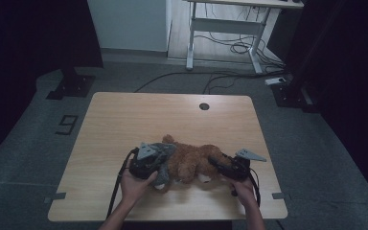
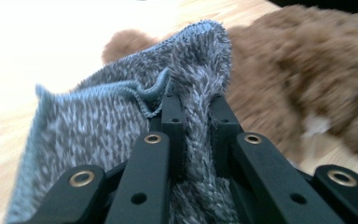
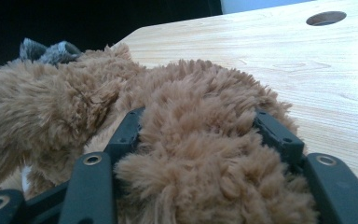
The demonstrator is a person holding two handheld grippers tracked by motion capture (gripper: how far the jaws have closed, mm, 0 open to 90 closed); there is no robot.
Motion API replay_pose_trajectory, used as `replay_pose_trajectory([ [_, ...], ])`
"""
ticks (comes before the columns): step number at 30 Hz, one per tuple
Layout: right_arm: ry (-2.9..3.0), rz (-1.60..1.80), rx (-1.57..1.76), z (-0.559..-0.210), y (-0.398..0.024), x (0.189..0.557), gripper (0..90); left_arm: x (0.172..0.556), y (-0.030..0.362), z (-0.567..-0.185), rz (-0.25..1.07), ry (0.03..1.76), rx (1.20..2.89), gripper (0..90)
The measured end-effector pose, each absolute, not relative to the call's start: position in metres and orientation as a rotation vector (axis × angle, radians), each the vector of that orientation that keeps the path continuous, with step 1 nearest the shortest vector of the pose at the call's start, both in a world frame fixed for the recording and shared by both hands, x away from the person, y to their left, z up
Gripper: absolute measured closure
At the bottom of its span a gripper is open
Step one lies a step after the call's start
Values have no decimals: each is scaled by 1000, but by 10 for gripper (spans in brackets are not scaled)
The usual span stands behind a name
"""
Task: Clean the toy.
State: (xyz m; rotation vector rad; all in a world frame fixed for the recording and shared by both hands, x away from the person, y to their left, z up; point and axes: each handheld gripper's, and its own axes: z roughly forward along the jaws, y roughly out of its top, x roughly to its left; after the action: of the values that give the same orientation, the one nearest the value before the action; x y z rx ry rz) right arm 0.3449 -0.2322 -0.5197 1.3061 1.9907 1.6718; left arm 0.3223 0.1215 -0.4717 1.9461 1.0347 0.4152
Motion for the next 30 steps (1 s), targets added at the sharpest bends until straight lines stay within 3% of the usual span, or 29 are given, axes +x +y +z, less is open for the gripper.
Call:
replay_pose_trajectory([
  [8, 1978, 1681, 1324, -520, -233, 345, 439, 324, 120, -439, 455, 1009, 1939, 796],
  [14, 1978, 1676, 1323, -520, -232, 345, 439, 335, 71, -393, 457, 865, 1932, 795],
  [18, 1977, 1669, 1317, -520, -232, 345, 440, 345, 26, -381, 404, 795, 1956, 794],
  [25, 1982, 1675, 1319, -520, -233, 345, 439, 359, -28, -423, 292, 795, 2141, 794],
  [27, 1980, 1677, 1319, -520, -233, 345, 438, 363, -27, -444, 253, 823, 2216, 792],
  [30, 1989, 1672, 1311, -520, -232, 345, 432, 365, -9, -456, 168, 872, 2116, 792],
])
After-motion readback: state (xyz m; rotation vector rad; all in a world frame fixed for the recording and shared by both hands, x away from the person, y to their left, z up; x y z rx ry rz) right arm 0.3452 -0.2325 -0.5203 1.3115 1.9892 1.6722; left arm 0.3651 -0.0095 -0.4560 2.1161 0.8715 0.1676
